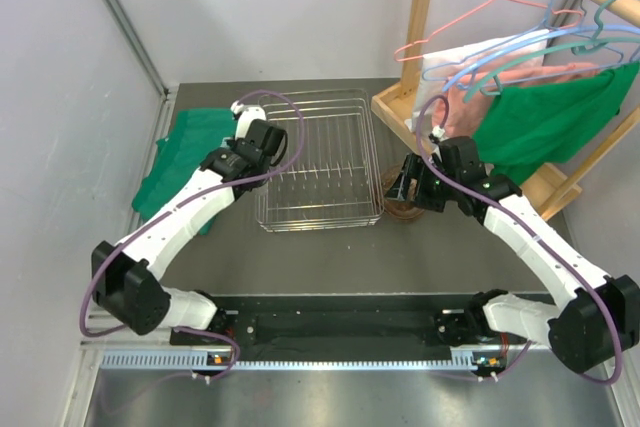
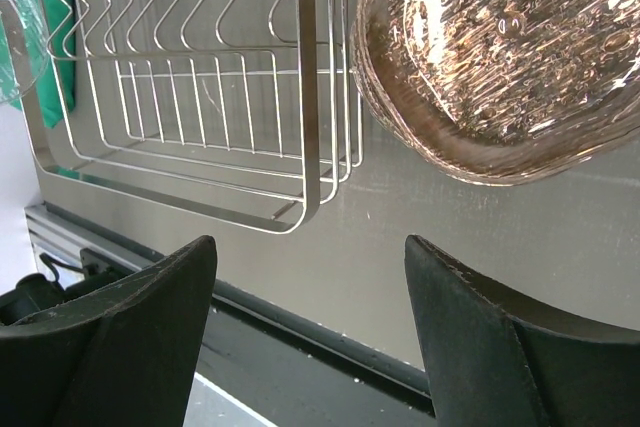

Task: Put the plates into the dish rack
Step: Insert the plate into the dish rack.

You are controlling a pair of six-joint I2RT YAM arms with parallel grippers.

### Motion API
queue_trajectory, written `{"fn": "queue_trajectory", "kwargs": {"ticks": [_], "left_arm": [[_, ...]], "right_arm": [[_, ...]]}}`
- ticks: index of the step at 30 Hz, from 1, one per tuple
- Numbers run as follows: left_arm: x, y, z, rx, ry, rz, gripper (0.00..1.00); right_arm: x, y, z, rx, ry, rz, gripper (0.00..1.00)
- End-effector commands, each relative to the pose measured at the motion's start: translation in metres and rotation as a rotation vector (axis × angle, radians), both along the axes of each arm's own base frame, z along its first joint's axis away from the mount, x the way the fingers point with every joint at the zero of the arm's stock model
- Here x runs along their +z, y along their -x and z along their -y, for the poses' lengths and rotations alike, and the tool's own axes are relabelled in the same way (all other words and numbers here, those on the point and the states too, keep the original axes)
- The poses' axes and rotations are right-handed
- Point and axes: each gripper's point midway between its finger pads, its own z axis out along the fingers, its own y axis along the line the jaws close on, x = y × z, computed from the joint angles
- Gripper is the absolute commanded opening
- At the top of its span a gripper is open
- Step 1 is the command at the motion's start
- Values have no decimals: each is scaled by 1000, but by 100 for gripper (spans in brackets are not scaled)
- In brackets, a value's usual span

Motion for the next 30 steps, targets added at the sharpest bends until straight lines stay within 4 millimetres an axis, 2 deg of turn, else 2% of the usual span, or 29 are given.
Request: {"fn": "queue_trajectory", "kwargs": {"ticks": [1, 7, 14, 16, 18, 19, 24, 30], "left_arm": [[4, -11, 2, 21, -3, 20, 0], [-6, -11, 3, 44, -22, -36, 0], [-16, -14, 14, 24, 9, -65, 0], [-19, -15, 16, 20, 12, -77, 10], [-20, -16, 18, 15, 17, -83, 12], [-22, -16, 19, 15, 20, -88, 23], [-19, -16, 18, 21, 23, -79, 43], [-6, -13, 15, 24, 27, -55, 55]], "right_arm": [[19, -7, -5, 20, -7, 63, 75], [17, -7, -4, 17, 1, 60, 75], [11, -8, -5, 17, 5, 48, 75], [10, -8, -5, 17, 5, 43, 75], [8, -7, -5, 20, 4, 38, 75], [8, -7, -6, 21, 3, 38, 76], [1, -6, -5, 19, 9, 15, 76], [2, -7, 4, -20, 45, 26, 76]]}}
